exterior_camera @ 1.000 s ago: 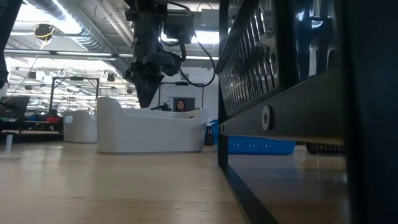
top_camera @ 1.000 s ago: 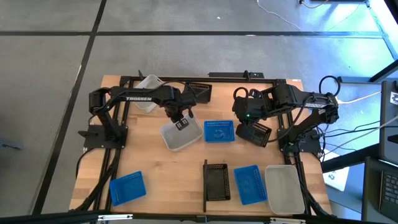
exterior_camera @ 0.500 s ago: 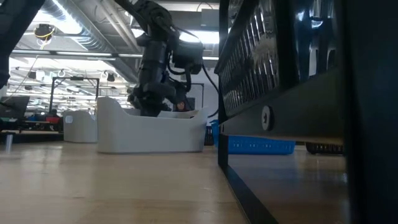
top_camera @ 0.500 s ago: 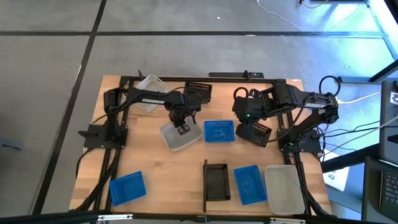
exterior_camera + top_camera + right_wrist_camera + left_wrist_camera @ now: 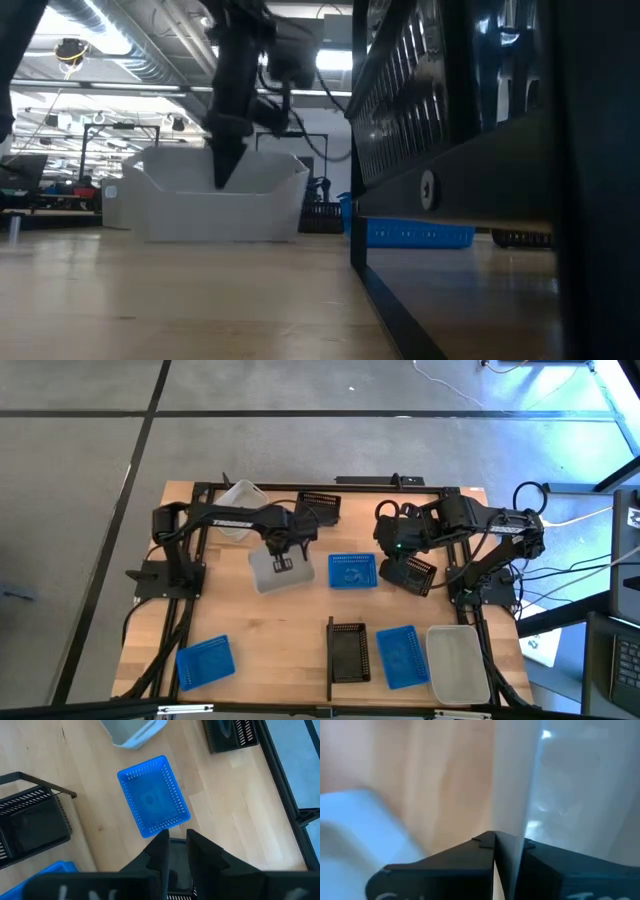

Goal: Stack baskets on shelf by color
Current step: Stack the bottom gray bin on top of the gray bin on the shelf

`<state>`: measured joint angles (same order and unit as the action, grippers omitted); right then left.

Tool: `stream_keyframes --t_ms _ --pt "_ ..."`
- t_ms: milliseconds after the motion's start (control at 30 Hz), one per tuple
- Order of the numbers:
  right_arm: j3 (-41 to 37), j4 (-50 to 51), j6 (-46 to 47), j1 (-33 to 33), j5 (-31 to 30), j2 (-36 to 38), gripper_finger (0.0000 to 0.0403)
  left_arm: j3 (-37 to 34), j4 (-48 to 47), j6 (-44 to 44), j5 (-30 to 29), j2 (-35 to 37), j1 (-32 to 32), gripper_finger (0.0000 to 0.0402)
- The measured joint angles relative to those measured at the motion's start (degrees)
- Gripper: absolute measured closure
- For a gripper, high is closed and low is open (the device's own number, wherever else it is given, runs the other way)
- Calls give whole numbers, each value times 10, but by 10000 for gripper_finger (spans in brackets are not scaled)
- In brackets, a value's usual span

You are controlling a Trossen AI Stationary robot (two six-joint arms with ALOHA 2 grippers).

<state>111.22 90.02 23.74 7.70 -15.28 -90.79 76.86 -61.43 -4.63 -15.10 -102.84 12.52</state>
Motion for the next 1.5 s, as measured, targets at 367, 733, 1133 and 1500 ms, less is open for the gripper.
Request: stream_keyframes --t_ms 367,733,1133,1500 --pt "0 -17 8 0 -30 -3 340 0 32 31 -142 104 -27 401" --pt "0 -86 0 0 -31 -20 346 0 180 168 -293 110 -47 401" --pt "0 -113 -61 0 -31 -97 266 0 266 202 -318 110 -66 401" --pt "0 -204 63 0 -172 -130 236 0 296 189 -338 110 -78 401"
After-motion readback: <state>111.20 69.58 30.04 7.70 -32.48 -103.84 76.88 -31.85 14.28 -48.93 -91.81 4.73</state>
